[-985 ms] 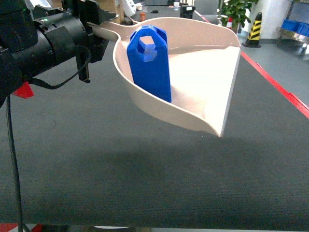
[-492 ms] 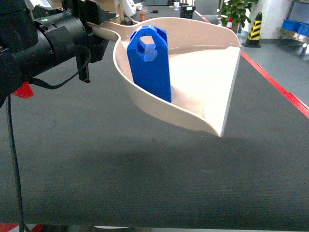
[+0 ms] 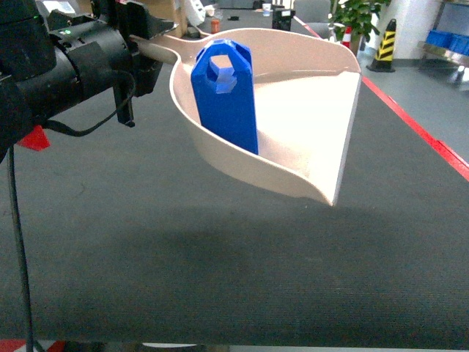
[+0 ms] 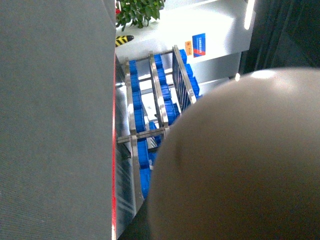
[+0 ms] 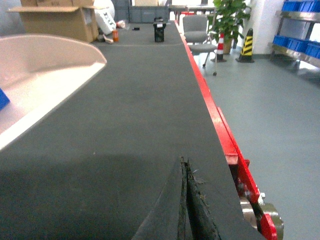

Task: Place part in tray to right shelf

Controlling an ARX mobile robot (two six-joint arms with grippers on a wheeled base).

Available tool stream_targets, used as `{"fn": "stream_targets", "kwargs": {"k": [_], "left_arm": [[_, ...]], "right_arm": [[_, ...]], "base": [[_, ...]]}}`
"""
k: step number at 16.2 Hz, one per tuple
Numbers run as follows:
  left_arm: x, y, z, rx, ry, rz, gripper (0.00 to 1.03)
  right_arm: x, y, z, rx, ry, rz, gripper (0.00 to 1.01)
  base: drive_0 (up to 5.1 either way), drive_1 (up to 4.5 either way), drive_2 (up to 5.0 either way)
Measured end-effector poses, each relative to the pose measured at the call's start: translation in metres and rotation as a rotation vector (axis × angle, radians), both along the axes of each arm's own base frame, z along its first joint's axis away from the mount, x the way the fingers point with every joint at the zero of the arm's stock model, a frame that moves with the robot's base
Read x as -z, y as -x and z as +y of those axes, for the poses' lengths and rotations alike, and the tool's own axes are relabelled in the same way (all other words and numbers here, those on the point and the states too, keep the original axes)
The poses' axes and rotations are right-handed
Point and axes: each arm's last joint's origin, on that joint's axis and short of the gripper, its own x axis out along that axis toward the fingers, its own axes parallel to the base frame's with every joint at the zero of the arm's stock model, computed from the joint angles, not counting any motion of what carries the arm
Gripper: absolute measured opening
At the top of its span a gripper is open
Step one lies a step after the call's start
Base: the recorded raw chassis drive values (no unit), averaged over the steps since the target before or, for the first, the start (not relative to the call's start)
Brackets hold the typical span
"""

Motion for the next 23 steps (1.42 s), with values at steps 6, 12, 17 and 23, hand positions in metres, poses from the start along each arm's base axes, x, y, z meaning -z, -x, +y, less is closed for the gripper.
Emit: {"fn": "stream_targets", "kwargs": {"k": [6, 12, 17, 23], "left_arm": [[-0.0001, 0.0001, -0.0005, 0.003, 0.0, -0.001, 0.14], [-0.0008, -0.0005, 0.0029, -0.008, 0.001, -0.006, 0.14], [-0.0012, 0.0003, -0.0002, 0.003, 0.001, -0.007, 0.14], [-0.0016, 0.0004, -0.0005, 0.003, 0.002, -0.009, 0.14]], "right_arm": [[0.0026, -0.0002, 0.0, 0.0, 0.0, 0.018, 0.27], [0.0027, -0.0002, 0.0, 0.0, 0.0, 0.019, 0.84], [0.0026, -0.0002, 0.0, 0.0, 0.0, 0.018, 0.98], [0.0026, -0.0002, 0.0, 0.0, 0.0, 0.018, 0.98]], "base": [[0.0, 0.0, 0.0], [4.8, -2.75, -2.4], [4.9, -2.55, -2.6], [5.0, -2.49, -2.5]]}}
